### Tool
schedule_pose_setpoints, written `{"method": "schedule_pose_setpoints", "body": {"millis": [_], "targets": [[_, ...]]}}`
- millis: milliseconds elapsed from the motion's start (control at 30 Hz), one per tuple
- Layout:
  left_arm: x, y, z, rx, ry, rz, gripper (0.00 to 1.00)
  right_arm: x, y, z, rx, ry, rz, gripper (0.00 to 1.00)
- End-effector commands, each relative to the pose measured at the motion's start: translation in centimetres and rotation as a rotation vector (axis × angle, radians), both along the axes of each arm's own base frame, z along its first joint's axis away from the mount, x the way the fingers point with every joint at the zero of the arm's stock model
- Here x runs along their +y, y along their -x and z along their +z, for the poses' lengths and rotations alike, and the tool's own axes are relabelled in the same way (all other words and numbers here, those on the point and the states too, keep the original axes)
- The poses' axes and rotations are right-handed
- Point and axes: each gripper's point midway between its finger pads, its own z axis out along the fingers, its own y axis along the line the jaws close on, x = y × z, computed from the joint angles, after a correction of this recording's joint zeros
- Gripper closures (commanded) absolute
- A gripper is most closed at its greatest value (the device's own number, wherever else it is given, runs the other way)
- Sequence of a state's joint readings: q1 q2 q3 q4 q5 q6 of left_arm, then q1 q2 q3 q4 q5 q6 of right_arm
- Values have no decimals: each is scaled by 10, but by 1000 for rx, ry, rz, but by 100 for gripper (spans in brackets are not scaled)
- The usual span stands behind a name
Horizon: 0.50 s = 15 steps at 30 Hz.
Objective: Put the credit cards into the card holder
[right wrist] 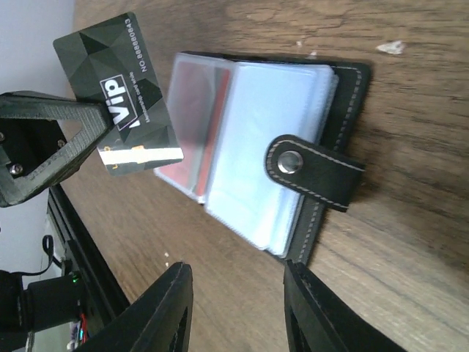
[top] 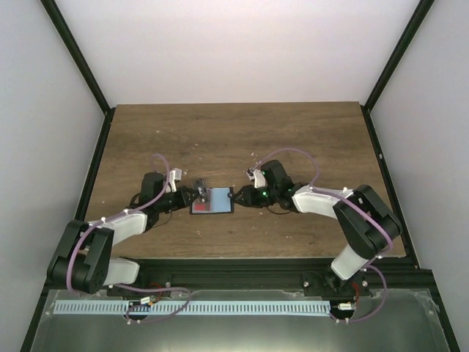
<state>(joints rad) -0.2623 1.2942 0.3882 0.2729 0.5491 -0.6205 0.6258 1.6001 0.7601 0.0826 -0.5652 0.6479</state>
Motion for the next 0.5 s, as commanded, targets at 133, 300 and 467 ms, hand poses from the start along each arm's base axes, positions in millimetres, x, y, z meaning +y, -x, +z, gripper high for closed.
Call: {"method": "schedule_pose_setpoints", "body": {"millis": [133,300,467], "targets": [[-15,-4,0,-39,80,-78,96,-3,-24,-8,2,13,-39,65],[-16,-5,-8,-16,79,-88,96,-3,-27,-17,24,12,-41,66],[-14,-6,-11,-13,63,-73,96,-1,-29,-23,43,9,-38,67]]}}
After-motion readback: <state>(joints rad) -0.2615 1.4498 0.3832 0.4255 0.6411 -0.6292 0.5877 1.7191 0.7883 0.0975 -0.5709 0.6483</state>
